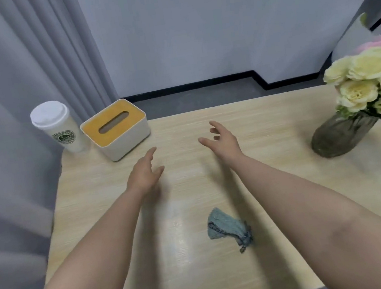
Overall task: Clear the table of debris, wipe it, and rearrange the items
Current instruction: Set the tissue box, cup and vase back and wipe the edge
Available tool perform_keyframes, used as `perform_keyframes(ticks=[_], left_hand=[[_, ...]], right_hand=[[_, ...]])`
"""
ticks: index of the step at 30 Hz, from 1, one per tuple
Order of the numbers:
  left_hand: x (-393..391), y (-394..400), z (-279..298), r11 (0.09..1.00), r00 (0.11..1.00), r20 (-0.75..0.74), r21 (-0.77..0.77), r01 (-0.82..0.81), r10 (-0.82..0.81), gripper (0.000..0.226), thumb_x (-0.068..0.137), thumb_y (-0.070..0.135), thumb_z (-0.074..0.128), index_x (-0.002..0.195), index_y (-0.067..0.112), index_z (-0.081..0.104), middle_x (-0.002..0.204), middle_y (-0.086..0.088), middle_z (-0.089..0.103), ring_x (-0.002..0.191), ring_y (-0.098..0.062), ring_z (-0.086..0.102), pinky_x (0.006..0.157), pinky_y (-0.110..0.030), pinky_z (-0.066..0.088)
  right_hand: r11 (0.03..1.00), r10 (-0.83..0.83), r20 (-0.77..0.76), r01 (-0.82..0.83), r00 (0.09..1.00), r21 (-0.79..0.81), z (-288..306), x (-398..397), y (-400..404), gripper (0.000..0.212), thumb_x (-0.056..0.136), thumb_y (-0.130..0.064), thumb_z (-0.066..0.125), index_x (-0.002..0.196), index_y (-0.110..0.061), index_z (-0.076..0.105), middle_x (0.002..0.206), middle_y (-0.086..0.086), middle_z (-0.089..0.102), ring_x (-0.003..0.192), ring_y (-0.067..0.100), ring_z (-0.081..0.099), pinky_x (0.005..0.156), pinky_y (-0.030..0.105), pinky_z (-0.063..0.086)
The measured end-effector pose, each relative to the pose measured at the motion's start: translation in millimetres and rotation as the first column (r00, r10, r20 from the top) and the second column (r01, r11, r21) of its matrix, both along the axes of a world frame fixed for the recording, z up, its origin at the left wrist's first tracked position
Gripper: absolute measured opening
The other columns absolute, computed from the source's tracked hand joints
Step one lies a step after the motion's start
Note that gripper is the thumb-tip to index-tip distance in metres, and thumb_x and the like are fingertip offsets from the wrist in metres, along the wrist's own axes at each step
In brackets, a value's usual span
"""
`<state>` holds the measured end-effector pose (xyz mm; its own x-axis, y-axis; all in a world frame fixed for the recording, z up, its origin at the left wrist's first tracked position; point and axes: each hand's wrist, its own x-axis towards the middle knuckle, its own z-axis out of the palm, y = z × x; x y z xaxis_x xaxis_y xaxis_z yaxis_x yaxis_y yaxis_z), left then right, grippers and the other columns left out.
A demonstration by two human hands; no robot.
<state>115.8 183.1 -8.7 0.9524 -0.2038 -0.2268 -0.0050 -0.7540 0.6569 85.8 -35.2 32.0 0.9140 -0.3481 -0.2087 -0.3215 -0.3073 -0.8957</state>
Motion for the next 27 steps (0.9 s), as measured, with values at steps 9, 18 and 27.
perform_keyframes(ticks=[9, 18, 27], left_hand=[[42, 100, -10, 0.971, 0.971, 0.076, 0.062, -0.232, 0.227, 0.059, 0.092, 0.027, 0.055, 0.144, 0.034, 0.028, 0.134, -0.010, 0.037, 0.114, -0.028, 0.052, 0.094, -0.038, 0.043], [96, 117, -11, 0.992, 0.989, -0.068, 0.029, -0.126, 0.128, 0.083, 0.086, 0.025, 0.066, 0.150, 0.025, 0.013, 0.147, -0.014, 0.033, 0.132, -0.030, 0.034, 0.110, -0.039, 0.028], [99, 92, -11, 0.976, 0.978, 0.065, 0.079, -0.203, 0.198, 0.057, 0.092, 0.013, 0.054, 0.145, 0.014, 0.033, 0.132, -0.015, 0.052, 0.116, -0.033, 0.050, 0.094, -0.034, 0.039]], right_hand=[[0.963, 0.233, -0.054, -0.238, 0.971, -0.124, -24, 82, 93, 0.058, 0.088, -0.029, 0.062, 0.141, -0.020, 0.038, 0.143, 0.005, 0.042, 0.130, 0.022, 0.040, 0.108, 0.034, 0.033], [0.963, 0.202, -0.069, -0.211, 0.977, -0.169, -29, 161, 140, 0.056, 0.094, -0.030, 0.050, 0.145, -0.018, 0.031, 0.151, 0.006, 0.027, 0.139, 0.021, 0.027, 0.109, 0.034, 0.028], [0.942, 0.222, -0.170, -0.257, 0.960, -0.218, -32, 162, 140, 0.051, 0.095, -0.022, 0.050, 0.141, -0.007, 0.035, 0.145, 0.010, 0.036, 0.132, 0.024, 0.037, 0.106, 0.030, 0.030]])
